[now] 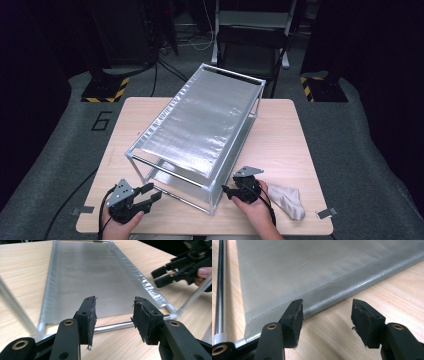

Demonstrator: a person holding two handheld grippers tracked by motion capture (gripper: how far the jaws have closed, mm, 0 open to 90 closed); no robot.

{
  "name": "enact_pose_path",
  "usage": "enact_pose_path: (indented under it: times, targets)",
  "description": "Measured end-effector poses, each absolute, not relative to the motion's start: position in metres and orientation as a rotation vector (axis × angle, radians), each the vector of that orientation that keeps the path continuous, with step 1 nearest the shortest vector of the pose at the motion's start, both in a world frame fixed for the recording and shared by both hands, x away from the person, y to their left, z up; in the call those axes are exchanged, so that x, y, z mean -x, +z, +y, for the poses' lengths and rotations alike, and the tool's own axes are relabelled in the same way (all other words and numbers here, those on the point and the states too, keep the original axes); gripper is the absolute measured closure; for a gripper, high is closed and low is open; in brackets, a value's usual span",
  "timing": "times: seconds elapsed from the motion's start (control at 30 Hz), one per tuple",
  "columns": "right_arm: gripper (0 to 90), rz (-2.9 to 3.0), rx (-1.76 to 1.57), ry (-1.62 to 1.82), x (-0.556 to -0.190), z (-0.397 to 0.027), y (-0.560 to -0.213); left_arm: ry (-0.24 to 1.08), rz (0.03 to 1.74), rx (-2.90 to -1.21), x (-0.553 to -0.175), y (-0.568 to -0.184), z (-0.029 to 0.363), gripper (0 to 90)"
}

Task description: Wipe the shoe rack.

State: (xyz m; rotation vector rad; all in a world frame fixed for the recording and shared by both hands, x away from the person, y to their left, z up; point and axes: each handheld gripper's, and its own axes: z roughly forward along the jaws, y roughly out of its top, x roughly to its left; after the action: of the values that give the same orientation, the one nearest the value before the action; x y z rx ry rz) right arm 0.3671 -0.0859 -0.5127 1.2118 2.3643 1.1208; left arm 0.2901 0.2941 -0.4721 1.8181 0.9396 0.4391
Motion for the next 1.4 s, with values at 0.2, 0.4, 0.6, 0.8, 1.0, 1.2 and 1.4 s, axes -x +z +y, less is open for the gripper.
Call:
enact_pose_path:
  times: [0.2,0.4,0.6,0.8,1.0,1.2,1.4]
  targets:
    - [42.7,2.368,-1.201,1.143,-0.358,-0.088,-0.508,0.489,0.984,-1.779,-0.294,-0.470,0.310,51.8]
    - [42.7,2.382,-1.156,1.150,-0.347,-0.087,-0.506,0.533,1.048,-1.731,-0.299,-0.468,0.329,51.3]
    - [42.7,2.408,-1.132,1.158,-0.343,-0.086,-0.507,0.547,1.096,-1.717,-0.311,-0.470,0.342,51.1]
    - [42.7,2.415,-1.110,1.177,-0.336,-0.081,-0.507,0.550,1.108,-1.710,-0.328,-0.468,0.346,50.9]
    - [42.6,2.453,-1.086,1.180,-0.326,-0.080,-0.508,0.556,1.100,-1.703,-0.339,-0.465,0.342,55.3]
    - [42.3,2.468,-1.060,1.197,-0.313,-0.077,-0.507,0.538,1.104,-1.716,-0.347,-0.462,0.340,65.2]
    - [42.4,2.499,-1.006,1.209,-0.302,-0.074,-0.507,0.536,1.109,-1.738,-0.352,-0.460,0.338,77.9]
